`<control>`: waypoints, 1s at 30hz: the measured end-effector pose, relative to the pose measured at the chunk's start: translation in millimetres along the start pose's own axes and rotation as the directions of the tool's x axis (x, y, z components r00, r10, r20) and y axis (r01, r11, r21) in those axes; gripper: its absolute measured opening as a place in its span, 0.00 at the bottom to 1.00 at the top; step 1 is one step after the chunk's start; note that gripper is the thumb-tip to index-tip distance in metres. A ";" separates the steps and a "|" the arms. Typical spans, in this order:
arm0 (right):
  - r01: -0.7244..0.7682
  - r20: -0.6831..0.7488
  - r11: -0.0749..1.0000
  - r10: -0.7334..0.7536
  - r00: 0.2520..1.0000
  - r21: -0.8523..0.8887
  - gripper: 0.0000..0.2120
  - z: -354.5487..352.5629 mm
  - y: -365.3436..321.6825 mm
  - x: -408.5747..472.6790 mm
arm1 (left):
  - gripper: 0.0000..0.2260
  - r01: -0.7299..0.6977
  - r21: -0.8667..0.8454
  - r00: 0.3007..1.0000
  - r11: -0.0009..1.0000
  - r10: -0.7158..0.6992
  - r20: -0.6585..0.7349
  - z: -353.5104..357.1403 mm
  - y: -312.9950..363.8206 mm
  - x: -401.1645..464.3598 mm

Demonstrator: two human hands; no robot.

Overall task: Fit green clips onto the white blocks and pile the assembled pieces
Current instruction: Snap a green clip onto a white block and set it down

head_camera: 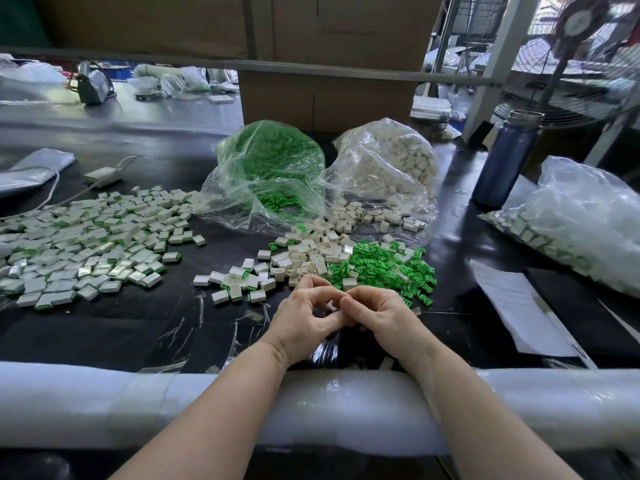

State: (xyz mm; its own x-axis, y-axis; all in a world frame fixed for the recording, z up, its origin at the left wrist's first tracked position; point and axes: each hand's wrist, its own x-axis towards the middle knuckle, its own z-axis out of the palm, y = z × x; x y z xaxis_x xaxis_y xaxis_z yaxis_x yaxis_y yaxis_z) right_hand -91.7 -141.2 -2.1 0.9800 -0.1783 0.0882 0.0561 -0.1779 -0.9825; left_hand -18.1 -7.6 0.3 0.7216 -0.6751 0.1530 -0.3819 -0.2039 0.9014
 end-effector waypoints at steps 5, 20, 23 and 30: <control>0.005 0.029 0.999 -0.006 1.000 0.050 0.03 -0.5 1.0 -0.8 | 0.07 -0.029 -0.055 0.999 0.998 0.031 0.020 1.1 0.9 -0.9; 0.025 -0.061 0.999 -0.023 0.998 0.029 0.08 2.3 -1.2 -1.8 | 0.07 -0.069 0.175 0.994 0.982 0.054 0.093 6.3 -4.6 1.5; 0.004 -0.062 0.999 -0.002 0.998 0.043 0.08 1.7 -0.4 -1.6 | 0.08 -0.072 0.193 0.993 0.979 0.051 0.109 6.0 -3.9 1.0; -0.012 -0.066 0.999 0.015 0.998 0.053 0.10 1.6 -0.8 -1.2 | 0.04 -0.090 0.242 0.991 0.966 0.063 0.117 7.0 -5.6 1.0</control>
State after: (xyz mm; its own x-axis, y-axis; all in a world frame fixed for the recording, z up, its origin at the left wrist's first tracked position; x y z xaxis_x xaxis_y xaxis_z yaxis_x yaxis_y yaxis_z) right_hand -92.6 -139.3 -1.7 0.9659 -0.2448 0.0838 0.0544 -0.1245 -0.9907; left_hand -19.3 -12.1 -7.3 0.6232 -0.7653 0.1612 -0.5737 -0.3073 0.7593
